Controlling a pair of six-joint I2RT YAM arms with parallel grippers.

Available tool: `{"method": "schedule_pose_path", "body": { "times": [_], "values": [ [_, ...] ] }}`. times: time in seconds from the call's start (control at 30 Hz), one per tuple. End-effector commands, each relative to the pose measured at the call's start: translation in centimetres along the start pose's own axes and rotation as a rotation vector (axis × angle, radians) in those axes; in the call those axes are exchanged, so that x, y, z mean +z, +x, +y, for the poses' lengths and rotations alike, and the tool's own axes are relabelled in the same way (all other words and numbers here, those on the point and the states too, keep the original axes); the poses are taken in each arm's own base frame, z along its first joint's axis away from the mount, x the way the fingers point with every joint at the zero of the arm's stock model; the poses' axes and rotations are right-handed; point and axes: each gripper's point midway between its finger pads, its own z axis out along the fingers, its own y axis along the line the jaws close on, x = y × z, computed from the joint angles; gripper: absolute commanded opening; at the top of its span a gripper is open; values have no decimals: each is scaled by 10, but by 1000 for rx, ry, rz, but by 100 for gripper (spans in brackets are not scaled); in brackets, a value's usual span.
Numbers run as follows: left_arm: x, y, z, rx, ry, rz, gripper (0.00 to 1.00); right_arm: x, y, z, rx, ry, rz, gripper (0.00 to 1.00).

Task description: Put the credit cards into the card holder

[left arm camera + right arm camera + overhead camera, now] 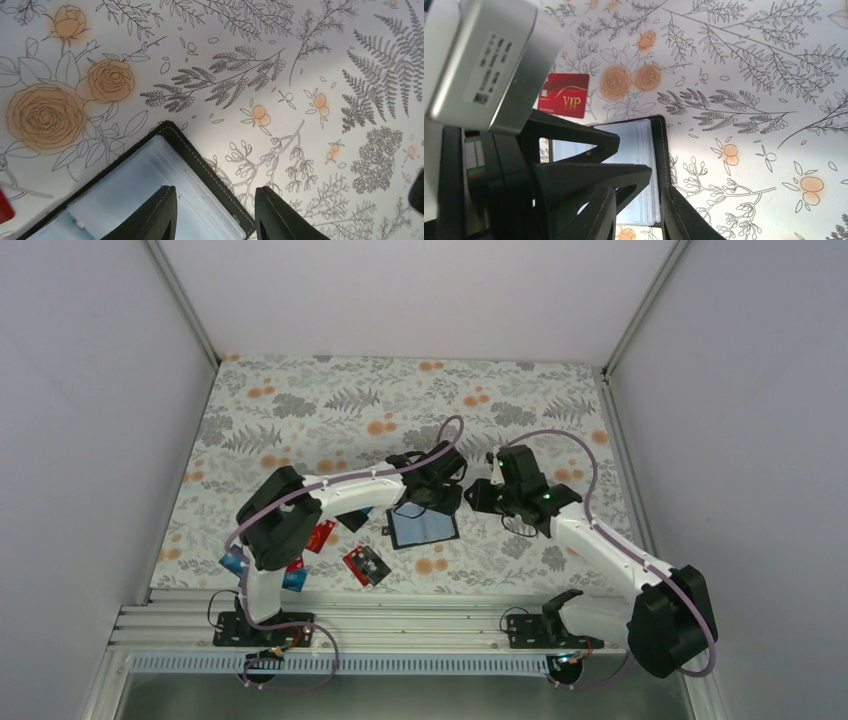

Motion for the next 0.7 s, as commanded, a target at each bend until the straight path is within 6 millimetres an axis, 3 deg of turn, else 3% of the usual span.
{"method": "schedule_pose_path", "body": {
  "times": [0.0, 0.13, 0.27, 0.47, 0.67],
  "values": [
    [-35, -19, -15, 22, 60, -117, 42, -15, -18, 8, 2, -13, -69, 26],
    [-75, -26, -5, 19, 28, -214, 49, -23, -30, 27, -47, -83, -96, 26],
    [-104, -16, 24, -11, -48, -255, 60, -22, -34, 49, -96, -184, -79, 29],
    [-121, 29, 78, -101, -166, -213, 64, -9, -20, 82, -148, -354, 19, 29],
    [-128, 94, 102, -179, -202, -64, 65, 6, 14, 105, -232, -424, 117, 28]
  ]
}}
